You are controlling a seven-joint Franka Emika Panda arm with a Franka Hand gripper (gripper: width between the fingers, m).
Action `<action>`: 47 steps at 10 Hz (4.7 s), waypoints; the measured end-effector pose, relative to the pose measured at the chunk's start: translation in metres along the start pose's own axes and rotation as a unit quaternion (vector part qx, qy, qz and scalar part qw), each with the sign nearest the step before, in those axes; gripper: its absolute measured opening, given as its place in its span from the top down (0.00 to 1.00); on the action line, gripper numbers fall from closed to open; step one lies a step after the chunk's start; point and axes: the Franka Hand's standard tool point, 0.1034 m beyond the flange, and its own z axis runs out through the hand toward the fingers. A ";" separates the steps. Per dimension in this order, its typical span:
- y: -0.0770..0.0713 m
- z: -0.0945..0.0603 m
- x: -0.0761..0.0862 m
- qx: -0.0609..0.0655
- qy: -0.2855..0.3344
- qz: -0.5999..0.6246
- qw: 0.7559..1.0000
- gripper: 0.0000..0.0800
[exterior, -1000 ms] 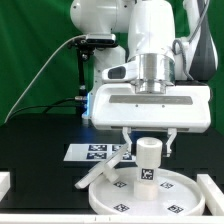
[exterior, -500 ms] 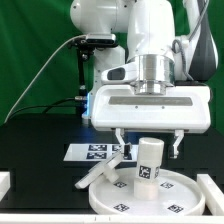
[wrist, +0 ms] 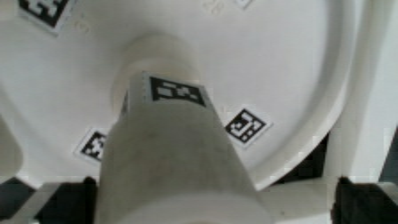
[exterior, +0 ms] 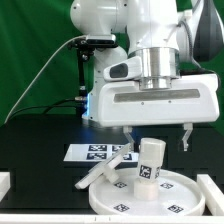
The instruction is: Assemble round table
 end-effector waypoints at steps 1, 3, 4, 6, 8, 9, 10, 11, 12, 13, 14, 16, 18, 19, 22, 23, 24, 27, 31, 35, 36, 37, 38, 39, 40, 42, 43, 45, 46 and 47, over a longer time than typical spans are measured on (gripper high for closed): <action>0.005 -0.001 0.003 0.000 -0.017 -0.001 1.000 0.19; 0.018 -0.001 0.001 -0.003 -0.076 -0.011 0.997 0.19; 0.022 0.004 -0.009 -0.004 -0.103 -0.009 0.995 0.19; 0.019 0.006 -0.006 -0.007 -0.085 -0.010 0.996 0.19; 0.020 0.006 -0.006 -0.007 -0.085 -0.010 0.996 0.36; 0.020 0.006 -0.006 -0.007 -0.085 -0.009 0.996 0.50; 0.020 0.006 -0.006 -0.007 -0.085 -0.009 0.996 0.50; 0.020 0.006 -0.006 -0.007 -0.085 -0.002 0.996 0.50; 0.020 0.006 -0.006 -0.009 -0.084 0.012 0.996 0.50; 0.019 0.006 -0.006 -0.011 -0.080 0.029 0.996 0.50; 0.019 0.006 -0.005 -0.014 -0.079 0.093 0.993 0.50; 0.017 0.007 -0.006 -0.028 -0.075 0.293 0.953 0.50; 0.019 0.008 -0.004 -0.021 -0.068 0.416 0.907 0.49; 0.018 0.008 -0.004 -0.022 -0.068 0.436 0.897 0.49; 0.018 0.008 -0.004 -0.026 -0.066 0.501 0.862 0.49; 0.019 0.008 -0.002 -0.025 -0.067 0.542 0.837 0.49; 0.020 0.009 0.002 -0.020 -0.067 0.573 0.817 0.49; 0.021 0.009 0.003 -0.014 -0.066 0.556 0.828 0.40; 0.024 -0.002 0.019 0.008 -0.094 0.282 0.955 0.19; 0.027 -0.001 0.019 0.017 -0.092 0.141 0.986 0.19; 0.024 -0.001 0.018 0.006 -0.094 0.043 0.995 0.19; 0.020 0.000 0.016 0.001 -0.096 -0.049 0.994 0.19; 0.022 0.002 0.015 0.004 -0.098 -0.095 0.991 0.19; 0.023 0.002 0.015 0.004 -0.098 -0.093 0.991 0.19; 0.023 0.002 0.015 0.004 -0.098 -0.092 0.991 0.32; 0.023 0.002 0.015 0.003 -0.098 -0.080 0.992 0.50; 0.023 0.002 0.015 0.001 -0.098 -0.062 0.993 0.50; 0.020 0.003 0.015 -0.011 -0.092 0.065 0.994 0.50; 0.021 0.003 0.016 -0.016 -0.090 0.122 0.988 0.50; 0.023 0.003 0.016 -0.024 -0.086 0.214 0.973 0.50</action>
Offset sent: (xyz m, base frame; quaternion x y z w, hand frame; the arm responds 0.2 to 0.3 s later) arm -0.0240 -0.0173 -0.0236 -0.0106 -0.1758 -0.0456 0.9833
